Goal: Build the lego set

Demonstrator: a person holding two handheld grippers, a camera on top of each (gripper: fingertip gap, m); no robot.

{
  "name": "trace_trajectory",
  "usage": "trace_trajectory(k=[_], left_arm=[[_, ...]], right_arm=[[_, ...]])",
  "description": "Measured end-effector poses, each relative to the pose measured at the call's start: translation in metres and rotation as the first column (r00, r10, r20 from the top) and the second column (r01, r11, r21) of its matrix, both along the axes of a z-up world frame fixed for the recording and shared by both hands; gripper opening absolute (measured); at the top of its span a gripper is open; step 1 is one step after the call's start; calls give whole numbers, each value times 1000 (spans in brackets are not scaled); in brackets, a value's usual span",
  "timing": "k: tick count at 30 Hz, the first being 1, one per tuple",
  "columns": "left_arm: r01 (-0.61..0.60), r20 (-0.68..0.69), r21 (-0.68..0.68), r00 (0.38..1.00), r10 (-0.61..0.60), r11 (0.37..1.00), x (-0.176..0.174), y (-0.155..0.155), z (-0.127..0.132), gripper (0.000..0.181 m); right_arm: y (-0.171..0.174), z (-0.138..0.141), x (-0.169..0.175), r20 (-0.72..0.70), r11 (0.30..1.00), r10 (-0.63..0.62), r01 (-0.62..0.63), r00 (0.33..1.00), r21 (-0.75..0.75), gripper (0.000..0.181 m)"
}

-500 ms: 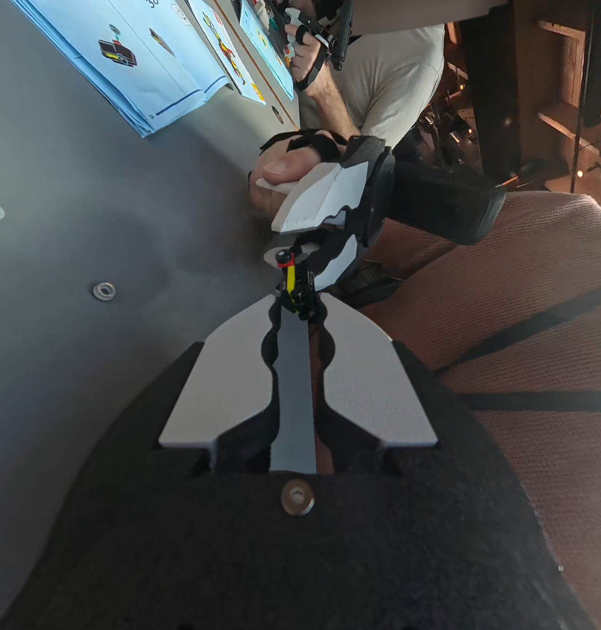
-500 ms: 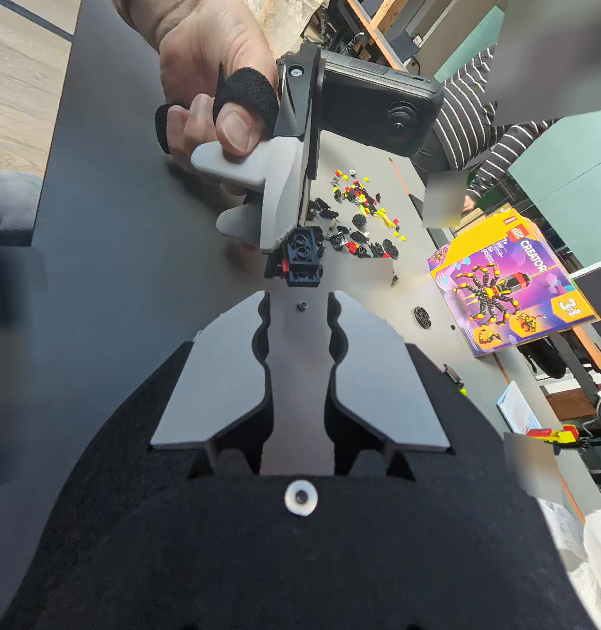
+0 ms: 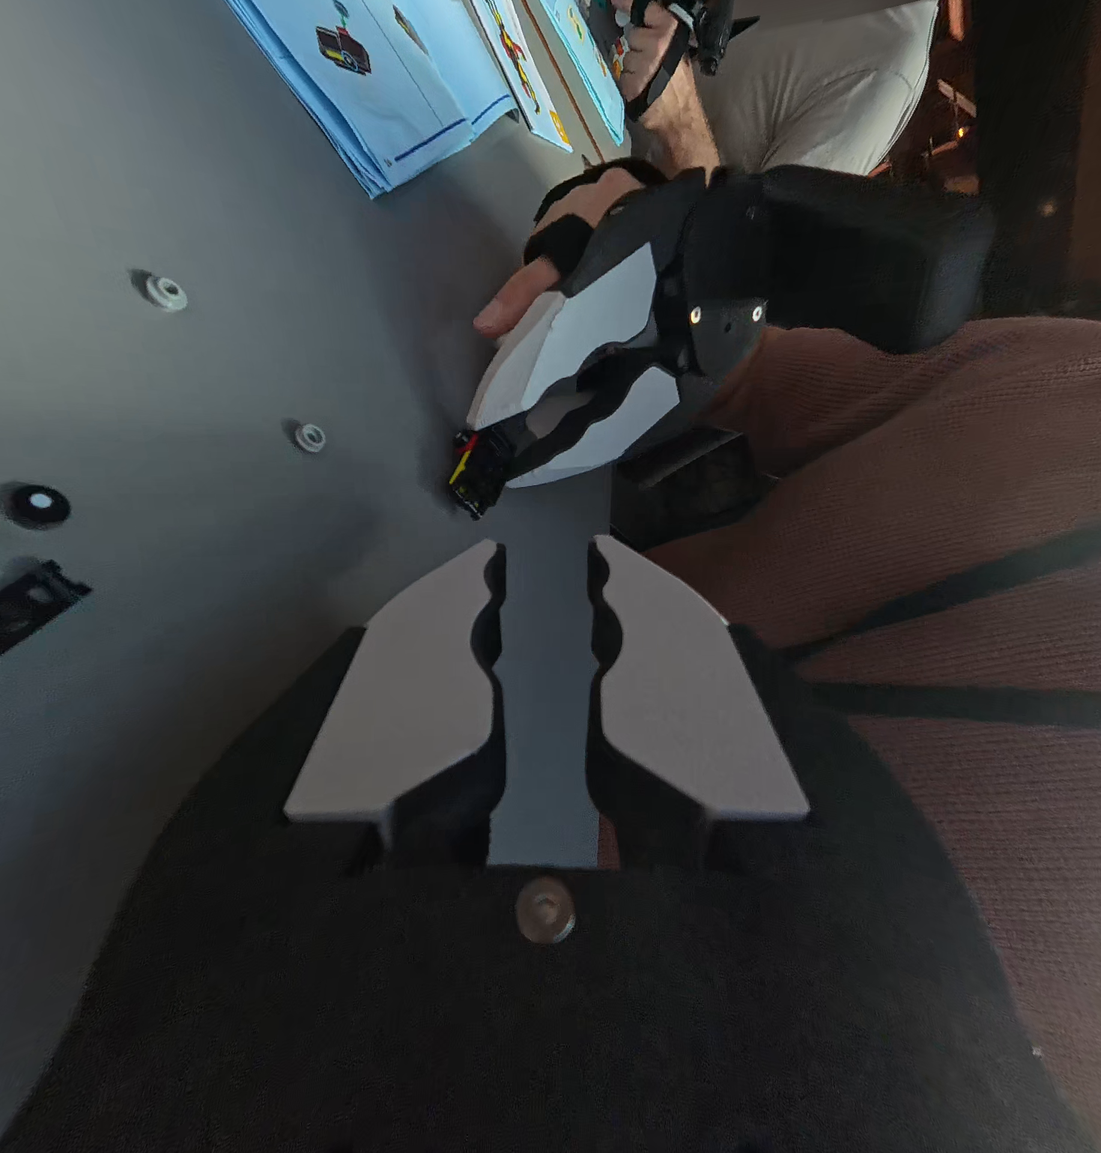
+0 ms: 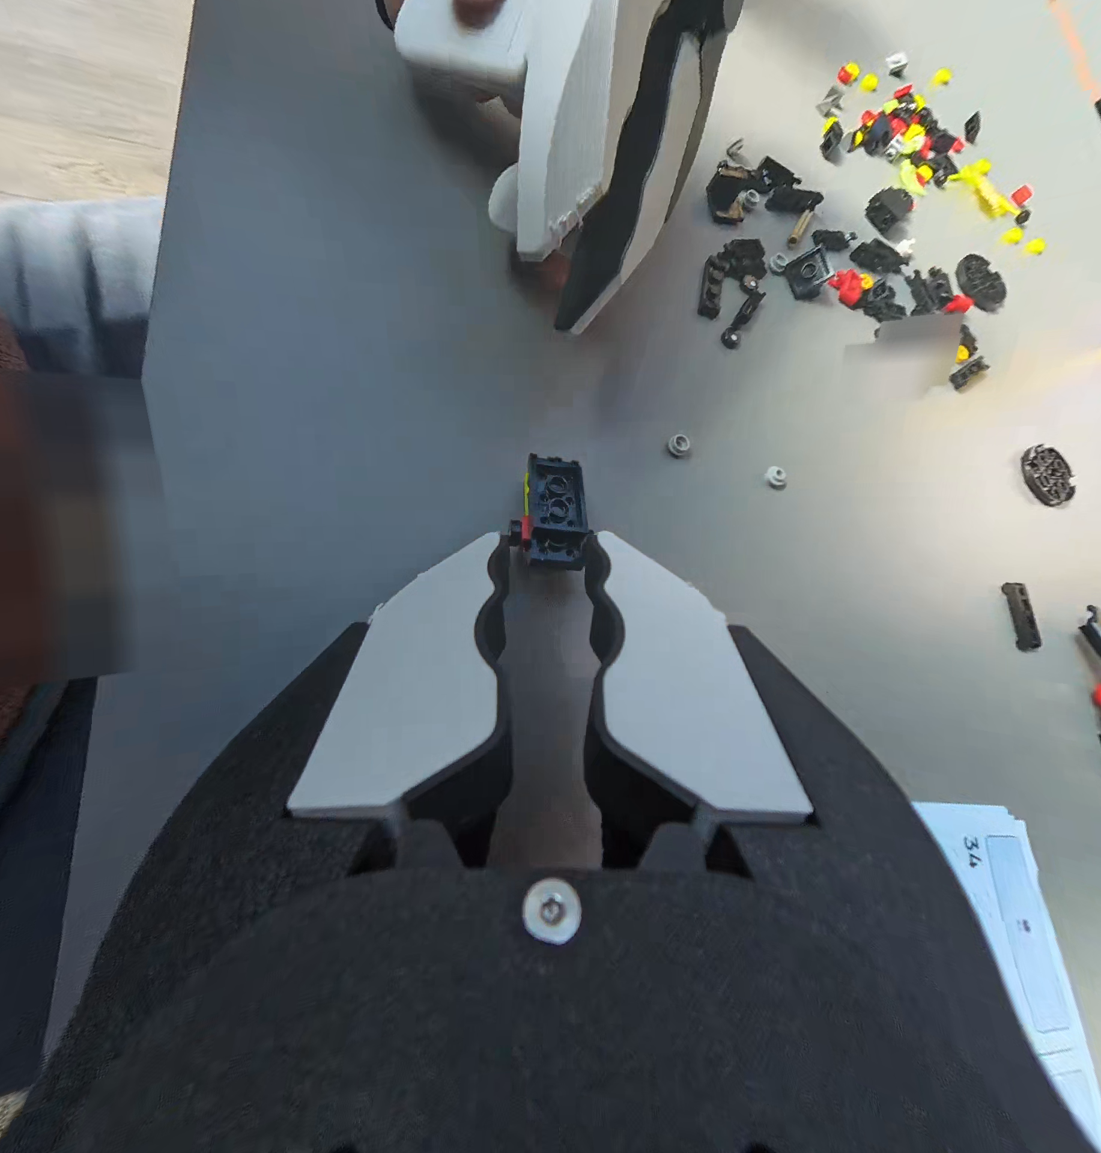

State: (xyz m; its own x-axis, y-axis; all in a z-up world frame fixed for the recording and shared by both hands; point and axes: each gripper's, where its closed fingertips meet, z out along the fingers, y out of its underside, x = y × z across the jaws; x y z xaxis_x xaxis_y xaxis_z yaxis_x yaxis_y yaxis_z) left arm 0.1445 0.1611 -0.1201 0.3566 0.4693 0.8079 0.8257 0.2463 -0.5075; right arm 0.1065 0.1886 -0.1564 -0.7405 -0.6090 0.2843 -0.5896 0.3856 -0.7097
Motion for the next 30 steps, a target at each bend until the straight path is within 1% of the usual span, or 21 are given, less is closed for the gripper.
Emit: trace_trajectory(k=[2,5,9,11,13,14,16,17,19,22,24,27,30], left_arm=[[-14,-18,-15,1000,14,1000,-1,-5,1,24],[-13,-40,-24,999,12,1000,0,-7,0,24],[-12,-61,-24,998,11,1000,4,-6,-1,24],[-15,-83,-41,997,11,999,7,-7,0,24],[-24,-110,-54,994,18,998,8,-7,2,24],[-30,-126,-71,992,21,997,8,-8,2,24],[-55,-171,-127,985,33,990,7,-11,1,24],[-75,-197,-147,979,45,986,6,-13,2,24],[-104,-240,-160,969,64,982,3,-14,4,23],[-115,-271,-200,961,57,973,3,-13,2,23],[-114,-275,-206,960,55,972,5,-12,1,23],[-109,-280,-208,959,47,972,6,-12,2,22],[-93,-289,-247,957,19,965,6,-11,2,22]], right_arm=[[1,-5,0,26,996,7,-10,1000,93,22],[2,-8,0,62,984,9,-20,998,179,23],[7,-5,0,106,972,16,-40,994,231,24],[9,2,-1,148,972,24,-57,989,226,26],[7,11,-5,225,972,15,-67,974,226,26],[1,17,-11,242,978,-7,-43,970,202,24],[-22,28,-25,240,990,-66,33,969,137,12],[-31,26,-26,228,989,-71,39,971,139,12],[-46,11,-25,157,985,-64,37,985,171,13],[-56,-9,-18,96,981,-15,-4,995,194,16],[-62,-7,-14,137,984,-6,-19,990,178,17],[-65,-9,-14,153,980,-6,-25,988,198,16],[-66,-9,-11,172,978,9,-44,985,204,13]])
